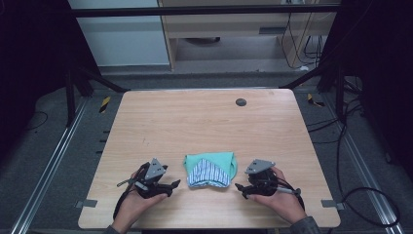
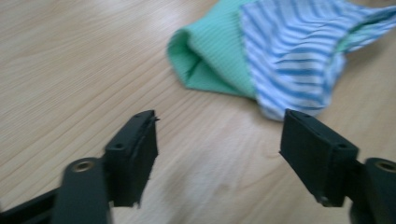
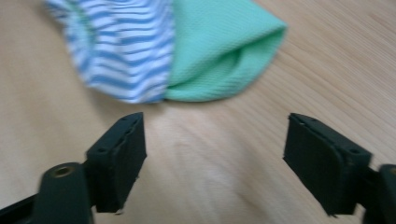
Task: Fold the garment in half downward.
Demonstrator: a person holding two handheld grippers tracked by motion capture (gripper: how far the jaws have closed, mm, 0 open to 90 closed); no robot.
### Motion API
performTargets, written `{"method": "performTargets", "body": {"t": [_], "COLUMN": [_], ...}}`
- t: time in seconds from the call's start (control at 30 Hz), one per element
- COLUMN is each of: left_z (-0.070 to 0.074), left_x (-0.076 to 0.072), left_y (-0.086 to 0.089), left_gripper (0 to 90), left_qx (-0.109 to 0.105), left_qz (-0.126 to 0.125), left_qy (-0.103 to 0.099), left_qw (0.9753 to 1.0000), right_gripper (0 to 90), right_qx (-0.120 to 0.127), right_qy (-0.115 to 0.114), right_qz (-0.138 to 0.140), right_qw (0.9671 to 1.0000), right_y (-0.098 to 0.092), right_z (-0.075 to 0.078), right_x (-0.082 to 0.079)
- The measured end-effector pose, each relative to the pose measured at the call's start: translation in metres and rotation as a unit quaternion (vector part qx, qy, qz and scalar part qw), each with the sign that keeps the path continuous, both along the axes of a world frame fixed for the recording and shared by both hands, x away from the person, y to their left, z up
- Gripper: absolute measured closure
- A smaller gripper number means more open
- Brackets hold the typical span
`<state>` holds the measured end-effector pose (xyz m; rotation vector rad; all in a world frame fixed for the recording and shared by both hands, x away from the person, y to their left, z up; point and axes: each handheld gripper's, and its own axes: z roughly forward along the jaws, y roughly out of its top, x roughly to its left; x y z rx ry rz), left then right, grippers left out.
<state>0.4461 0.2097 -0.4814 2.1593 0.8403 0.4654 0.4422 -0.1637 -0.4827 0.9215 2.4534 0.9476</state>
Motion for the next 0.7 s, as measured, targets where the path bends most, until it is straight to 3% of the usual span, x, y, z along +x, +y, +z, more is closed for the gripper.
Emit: {"method": "performTargets", "body": {"t": [0.17, 0.27, 0.33, 0.4, 0.43, 0.57, 0.7], "left_z": [-0.007, -0.01, -0.013, -0.018, -0.021, -0.026, -0.026], "left_x": [0.017, 0.025, 0.032, 0.038, 0.041, 0.046, 0.048], "left_y": [0.015, 0.025, 0.031, 0.035, 0.037, 0.039, 0.039], "left_gripper": [14.2, 12.7, 12.2, 11.8, 11.4, 9.4, 7.8], "left_qx": [0.0, -0.01, -0.011, -0.011, -0.005, 0.001, 0.003], "left_qz": [0.056, 0.084, 0.102, 0.117, 0.124, 0.14, 0.137], "left_qy": [0.008, 0.009, 0.012, 0.014, 0.019, 0.029, 0.033], "left_qw": [0.9984, 0.9964, 0.9947, 0.993, 0.9921, 0.9898, 0.99], "right_gripper": [7.7, 8.7, 10.3, 9.7, 9.1, 7.2, 2.1], "right_qx": [0.023, 0.038, 0.027, 0.026, 0.022, 0.037, 0.046], "right_qy": [0.0, 0.002, -0.004, -0.007, -0.01, -0.006, 0.006], "right_qz": [-0.069, -0.127, -0.166, -0.182, -0.2, -0.21, -0.226], "right_qw": [0.9973, 0.9912, 0.9857, 0.983, 0.9794, 0.9769, 0.9731], "right_y": [-0.012, -0.022, -0.028, -0.032, -0.036, -0.039, -0.041], "right_z": [-0.007, -0.014, -0.019, -0.021, -0.024, -0.027, -0.03], "right_x": [0.019, 0.03, 0.037, 0.041, 0.044, 0.048, 0.054]}}
